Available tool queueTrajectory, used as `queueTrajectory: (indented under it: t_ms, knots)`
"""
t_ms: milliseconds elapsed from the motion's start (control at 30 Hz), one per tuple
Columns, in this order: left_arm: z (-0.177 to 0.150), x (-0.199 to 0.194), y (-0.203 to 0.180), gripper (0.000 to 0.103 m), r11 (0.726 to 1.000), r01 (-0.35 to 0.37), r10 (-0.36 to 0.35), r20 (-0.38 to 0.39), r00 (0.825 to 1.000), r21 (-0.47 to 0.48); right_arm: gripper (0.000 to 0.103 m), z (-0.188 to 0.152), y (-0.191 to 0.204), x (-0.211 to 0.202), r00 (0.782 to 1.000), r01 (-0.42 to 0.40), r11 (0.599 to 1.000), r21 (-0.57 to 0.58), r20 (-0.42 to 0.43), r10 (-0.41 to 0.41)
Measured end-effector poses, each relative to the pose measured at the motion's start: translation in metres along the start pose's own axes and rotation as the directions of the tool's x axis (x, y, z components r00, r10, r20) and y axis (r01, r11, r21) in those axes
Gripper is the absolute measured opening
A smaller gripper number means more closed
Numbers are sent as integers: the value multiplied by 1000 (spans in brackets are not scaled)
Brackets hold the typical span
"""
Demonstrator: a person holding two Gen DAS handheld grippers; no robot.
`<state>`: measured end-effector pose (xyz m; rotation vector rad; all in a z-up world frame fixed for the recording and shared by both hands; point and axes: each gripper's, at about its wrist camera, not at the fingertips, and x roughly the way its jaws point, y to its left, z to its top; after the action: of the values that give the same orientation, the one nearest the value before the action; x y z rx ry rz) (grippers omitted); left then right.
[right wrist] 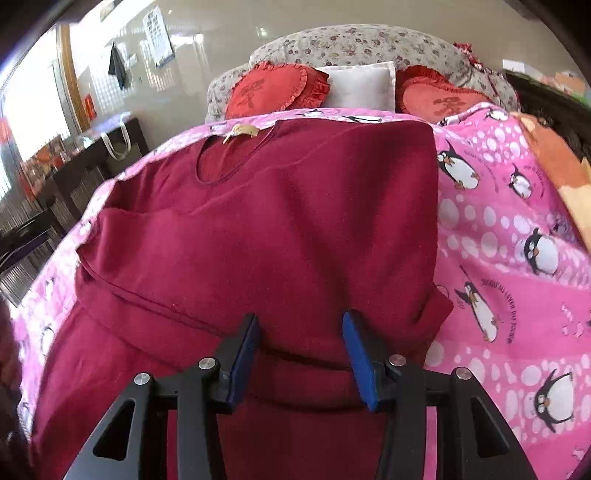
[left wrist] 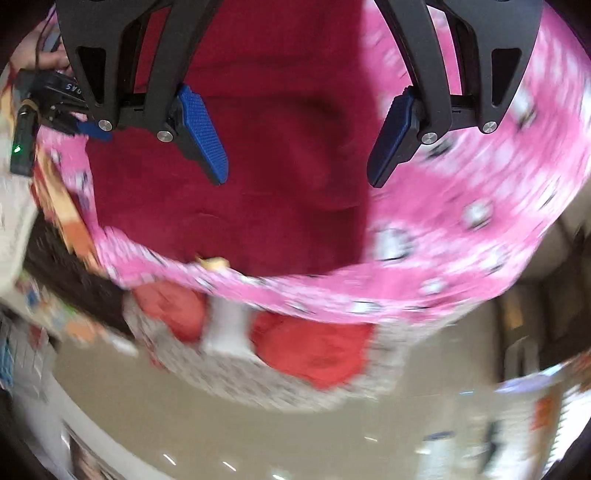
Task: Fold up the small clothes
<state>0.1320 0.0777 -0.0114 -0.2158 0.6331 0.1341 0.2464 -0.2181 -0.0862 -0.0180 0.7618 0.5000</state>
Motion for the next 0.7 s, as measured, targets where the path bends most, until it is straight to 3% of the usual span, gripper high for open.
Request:
queueTrajectory:
  t_ms: [67, 133, 167, 200, 267, 400, 567, 700]
  knots:
    - [2, 43, -3, 78, 998, -53, 57, -124, 991, 31, 47, 3, 0, 1, 1000, -17, 1000, 13, 4, 17]
    - [-10, 80, 12, 78, 995, -100, 98, -282, 954, 5, 47, 1, 3, 0, 1000, -14, 1000, 11, 6, 14]
    - [-18, 85, 17, 78, 995, -100, 97, -282, 954, 5, 47, 0, 5, -1, 1000, -13, 1000, 7, 6, 13]
    - [-27, 79, 14, 78, 994, -94, 104, -219, 970, 59, 47, -1, 5, -1, 1000, -12, 1000, 4, 5, 12]
    - [-40, 74, 5, 78, 983, -121, 144, -168, 975, 139, 47, -1, 6, -2, 1000, -11, 1000, 1, 3, 11]
    - [-42, 72, 16, 78, 992, -91, 102, -141, 985, 83, 47, 16, 5, -9, 999, -31, 999, -6, -41, 31]
    - [-39, 77, 22, 78, 992, -111, 119, -131, 984, 66, 48, 76, -2, -33, 991, 11, 998, 63, 133, -19]
    - [-38, 67, 13, 78, 991, -123, 128, -126, 984, 52, 49, 104, -16, 3, 994, 39, 994, 106, 100, -50]
